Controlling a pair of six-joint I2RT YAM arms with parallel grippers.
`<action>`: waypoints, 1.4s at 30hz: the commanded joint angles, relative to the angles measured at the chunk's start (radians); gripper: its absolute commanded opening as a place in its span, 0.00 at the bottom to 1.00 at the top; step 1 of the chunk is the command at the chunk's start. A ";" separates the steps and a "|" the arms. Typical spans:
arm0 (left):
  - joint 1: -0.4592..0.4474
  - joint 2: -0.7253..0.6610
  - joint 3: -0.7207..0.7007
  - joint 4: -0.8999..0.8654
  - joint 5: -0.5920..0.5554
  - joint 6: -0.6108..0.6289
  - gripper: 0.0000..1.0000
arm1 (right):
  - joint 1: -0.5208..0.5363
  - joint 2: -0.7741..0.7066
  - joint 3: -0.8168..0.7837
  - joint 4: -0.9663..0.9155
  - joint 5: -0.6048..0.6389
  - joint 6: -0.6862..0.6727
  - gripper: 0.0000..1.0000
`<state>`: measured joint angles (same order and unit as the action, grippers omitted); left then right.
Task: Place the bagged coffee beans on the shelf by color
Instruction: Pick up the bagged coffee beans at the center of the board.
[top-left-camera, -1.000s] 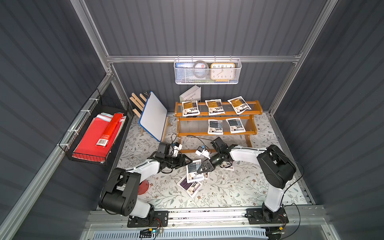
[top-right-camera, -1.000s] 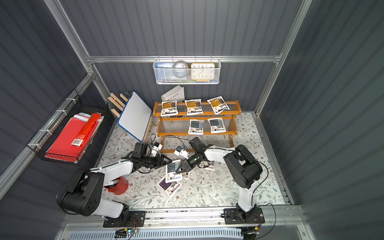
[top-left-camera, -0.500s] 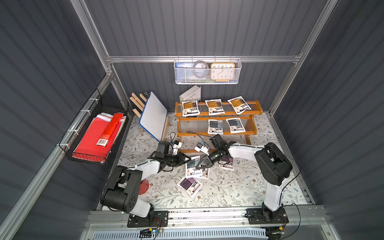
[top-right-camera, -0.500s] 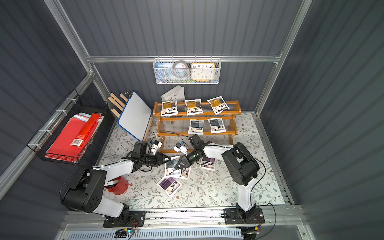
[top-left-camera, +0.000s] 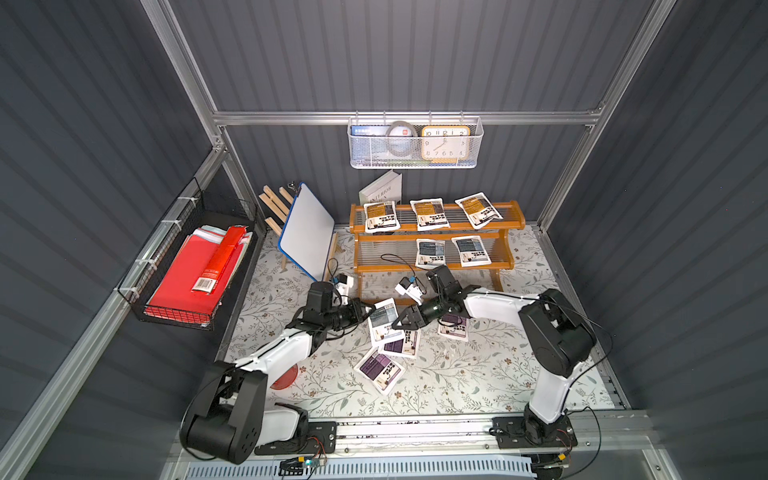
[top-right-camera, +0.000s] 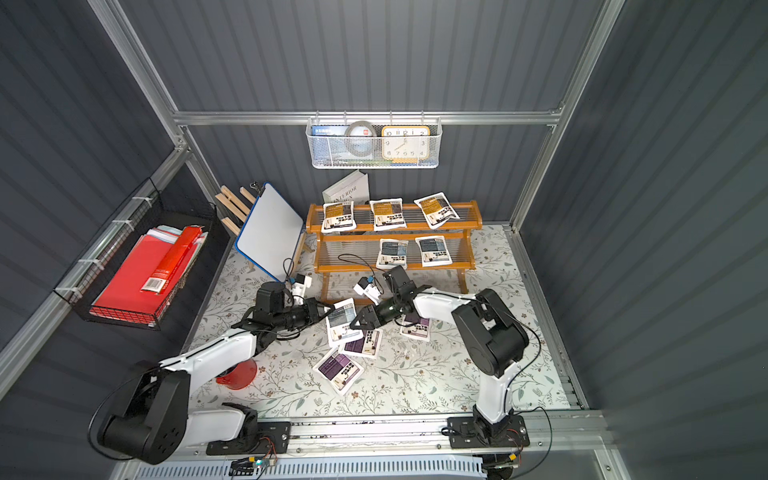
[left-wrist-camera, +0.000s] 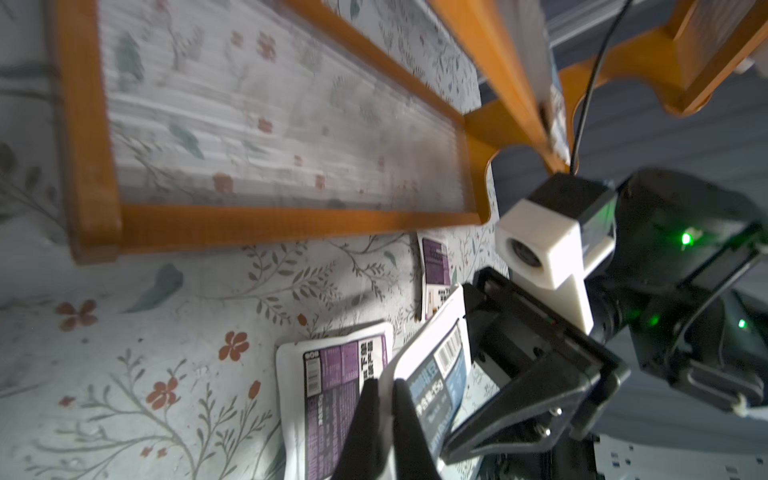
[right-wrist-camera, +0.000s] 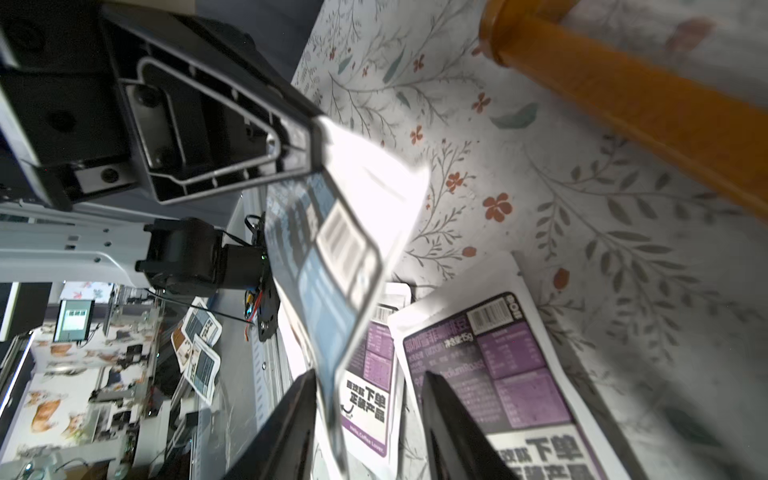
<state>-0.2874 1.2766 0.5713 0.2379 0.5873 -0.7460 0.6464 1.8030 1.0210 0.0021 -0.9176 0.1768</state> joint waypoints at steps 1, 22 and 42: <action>-0.002 -0.090 0.027 0.029 -0.141 -0.100 0.00 | -0.001 -0.078 -0.078 0.194 0.052 0.141 0.47; -0.096 -0.138 0.006 0.225 -0.488 -0.387 0.00 | 0.041 -0.199 -0.292 0.890 0.333 0.567 0.46; -0.139 -0.234 0.023 0.146 -0.659 -0.368 0.00 | 0.061 -0.218 -0.305 0.792 0.320 0.505 0.42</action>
<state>-0.4252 1.0595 0.5648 0.4004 -0.0395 -1.1309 0.7040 1.6047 0.7288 0.8165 -0.5983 0.7109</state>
